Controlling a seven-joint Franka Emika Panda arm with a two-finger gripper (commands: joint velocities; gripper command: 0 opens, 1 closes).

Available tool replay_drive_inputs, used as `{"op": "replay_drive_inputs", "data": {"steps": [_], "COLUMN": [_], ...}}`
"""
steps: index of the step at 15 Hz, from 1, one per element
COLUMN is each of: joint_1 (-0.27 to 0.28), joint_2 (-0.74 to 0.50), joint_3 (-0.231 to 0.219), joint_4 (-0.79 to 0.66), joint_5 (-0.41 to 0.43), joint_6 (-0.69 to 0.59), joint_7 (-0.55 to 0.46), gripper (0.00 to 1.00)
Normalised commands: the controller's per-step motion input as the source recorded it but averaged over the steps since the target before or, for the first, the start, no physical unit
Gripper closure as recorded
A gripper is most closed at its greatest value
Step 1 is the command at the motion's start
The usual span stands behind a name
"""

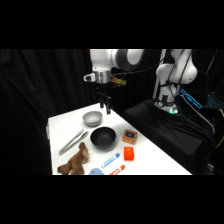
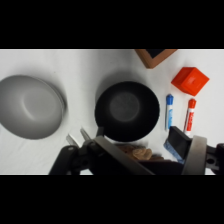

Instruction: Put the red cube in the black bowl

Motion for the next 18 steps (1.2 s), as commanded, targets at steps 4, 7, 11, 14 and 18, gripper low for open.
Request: {"op": "replay_drive_inputs", "data": {"steps": [4,7,11,14,18], "joint_1": [-0.004,0.036,0.088,0.114,0.103], "joint_2": [-0.05,-0.13,-0.18,-0.19,-0.14], "joint_3": [0.035,0.069,0.105,0.114,0.098], "joint_4": [-0.03,-0.12,-0.21,-0.23,-0.18], "joint_5": [-0.067,-0.138,-0.143,-0.113,-0.091], "joint_6": [0.02,0.08,0.13,0.15,0.21], "joint_7": [0.12,0.29,0.37,0.35,0.4], "gripper": [0.0,0.0,0.0,0.0,0.0]}}
